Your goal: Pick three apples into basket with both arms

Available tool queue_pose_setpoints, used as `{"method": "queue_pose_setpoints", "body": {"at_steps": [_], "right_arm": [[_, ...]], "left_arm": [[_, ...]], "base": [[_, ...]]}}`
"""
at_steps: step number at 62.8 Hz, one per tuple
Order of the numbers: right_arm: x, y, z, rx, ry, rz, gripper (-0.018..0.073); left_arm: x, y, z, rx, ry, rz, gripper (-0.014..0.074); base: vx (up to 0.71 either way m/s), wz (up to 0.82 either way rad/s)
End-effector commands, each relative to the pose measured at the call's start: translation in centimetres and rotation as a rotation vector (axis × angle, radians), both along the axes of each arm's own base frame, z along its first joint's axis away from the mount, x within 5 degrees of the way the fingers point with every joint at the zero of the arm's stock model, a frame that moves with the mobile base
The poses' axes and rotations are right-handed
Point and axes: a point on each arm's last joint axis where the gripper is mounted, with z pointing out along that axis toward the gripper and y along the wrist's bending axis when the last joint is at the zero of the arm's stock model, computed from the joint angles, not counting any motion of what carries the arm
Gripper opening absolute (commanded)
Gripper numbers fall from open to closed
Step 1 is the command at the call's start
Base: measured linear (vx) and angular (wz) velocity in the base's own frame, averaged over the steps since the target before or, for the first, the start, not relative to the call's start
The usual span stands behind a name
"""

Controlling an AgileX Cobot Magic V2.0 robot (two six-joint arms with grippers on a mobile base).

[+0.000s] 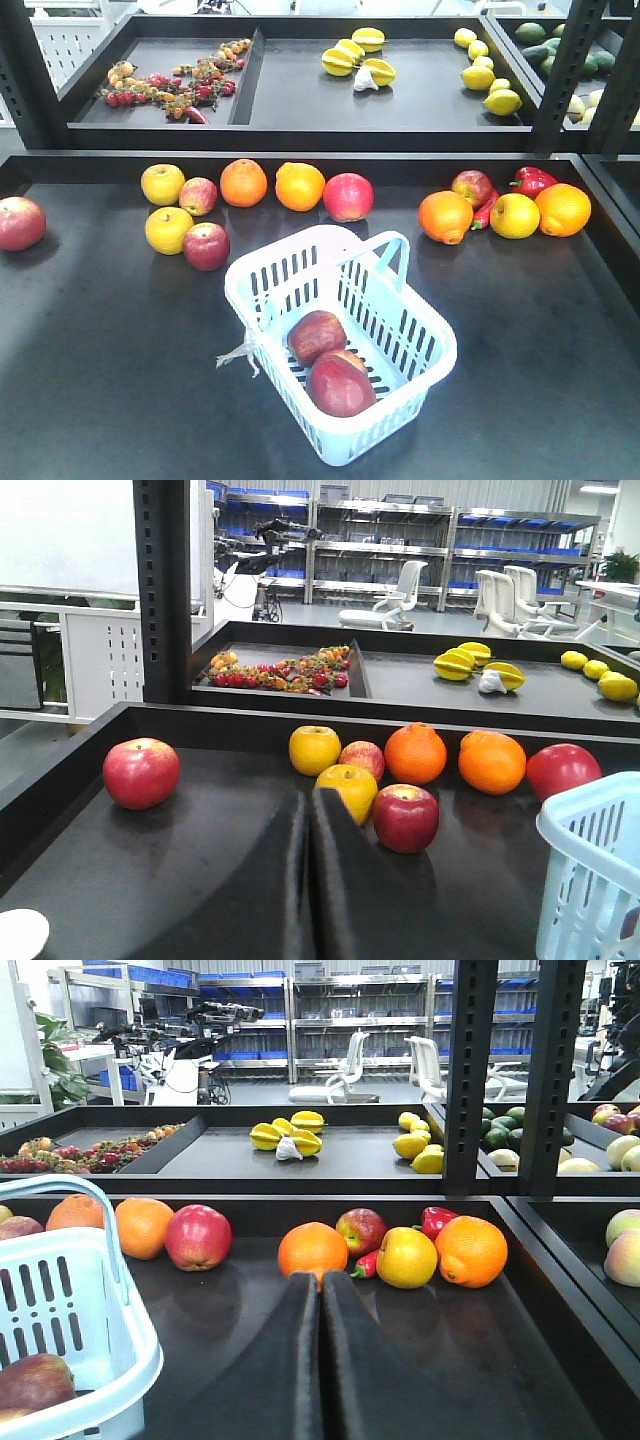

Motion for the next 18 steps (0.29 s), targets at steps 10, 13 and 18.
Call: {"method": "queue_pose_setpoints", "body": {"at_steps": [10, 13, 18], "right_arm": [[-0.06, -0.03, 0.32, -0.015, -0.073, -0.006, -0.0005], [-0.06, -0.03, 0.32, -0.015, -0.073, -0.006, -0.0005], [-0.06, -0.03, 0.32, -0.015, -0.073, -0.006, -0.0005]], "left_arm": [[-0.03, -0.01, -0.08, -0.003, -0.061, -0.001, -0.0006], [-0.03, -0.01, -0.08, -0.003, -0.061, -0.001, -0.0006], [-0.03, -0.01, -0.08, -0.003, -0.061, -0.001, -0.0006]], "base": [[0.00, 0.00], [0.00, 0.00], [0.00, 0.00]]}}
